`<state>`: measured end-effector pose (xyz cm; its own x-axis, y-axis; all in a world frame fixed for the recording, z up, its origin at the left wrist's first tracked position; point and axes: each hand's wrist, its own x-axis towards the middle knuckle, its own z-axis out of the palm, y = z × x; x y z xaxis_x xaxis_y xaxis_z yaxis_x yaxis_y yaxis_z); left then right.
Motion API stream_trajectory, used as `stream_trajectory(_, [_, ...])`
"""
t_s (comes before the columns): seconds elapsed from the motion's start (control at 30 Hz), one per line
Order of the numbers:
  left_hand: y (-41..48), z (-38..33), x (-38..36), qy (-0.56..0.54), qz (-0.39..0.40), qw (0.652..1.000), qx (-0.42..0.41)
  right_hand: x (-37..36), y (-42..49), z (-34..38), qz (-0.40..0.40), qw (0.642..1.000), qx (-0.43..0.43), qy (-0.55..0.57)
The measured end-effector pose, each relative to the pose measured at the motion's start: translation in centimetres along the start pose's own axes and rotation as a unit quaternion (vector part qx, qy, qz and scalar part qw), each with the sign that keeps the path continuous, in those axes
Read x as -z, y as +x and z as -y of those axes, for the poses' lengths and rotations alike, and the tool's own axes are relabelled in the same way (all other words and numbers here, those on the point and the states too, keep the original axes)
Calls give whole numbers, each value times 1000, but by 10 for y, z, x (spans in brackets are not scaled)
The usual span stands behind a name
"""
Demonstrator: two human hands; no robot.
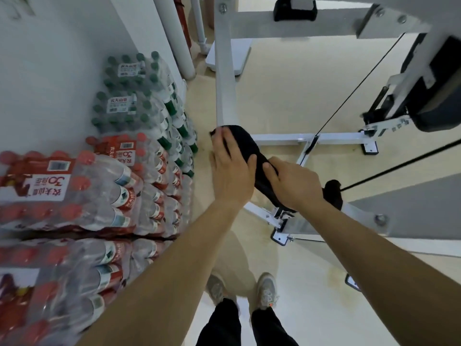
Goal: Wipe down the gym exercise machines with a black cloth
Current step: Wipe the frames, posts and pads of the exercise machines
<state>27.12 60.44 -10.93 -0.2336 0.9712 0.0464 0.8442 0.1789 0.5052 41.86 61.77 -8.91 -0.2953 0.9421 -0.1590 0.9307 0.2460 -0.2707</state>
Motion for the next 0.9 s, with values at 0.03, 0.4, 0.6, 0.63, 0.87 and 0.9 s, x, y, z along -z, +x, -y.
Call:
stream_trajectory(0.03, [2, 0, -1, 44, -20, 995, -83, -3, -8, -4, -21, 1000, -10, -9])
stream_trajectory(0.4, [18, -17, -32, 101, 38, 885, -453, -26, -60, -24, -149, 967, -165, -123])
stream_trajectory(0.6, [53, 21, -14, 115, 16, 872, -476, -32, -24, 18, -143, 971, -157, -110])
stream_trajectory(0.63, [53, 20, -14, 122, 19, 874, -471, -34, -25, 16, -145, 972, -150, -110])
stream_trajectory(0.87, [-5, -36, -31, 151, 11, 904, -400, -30, -73, -31, -182, 960, -180, -110])
stream_trajectory(0.9, [-15, -49, -36, 153, 27, 906, -393, -30, -81, -40, -187, 957, -191, -111])
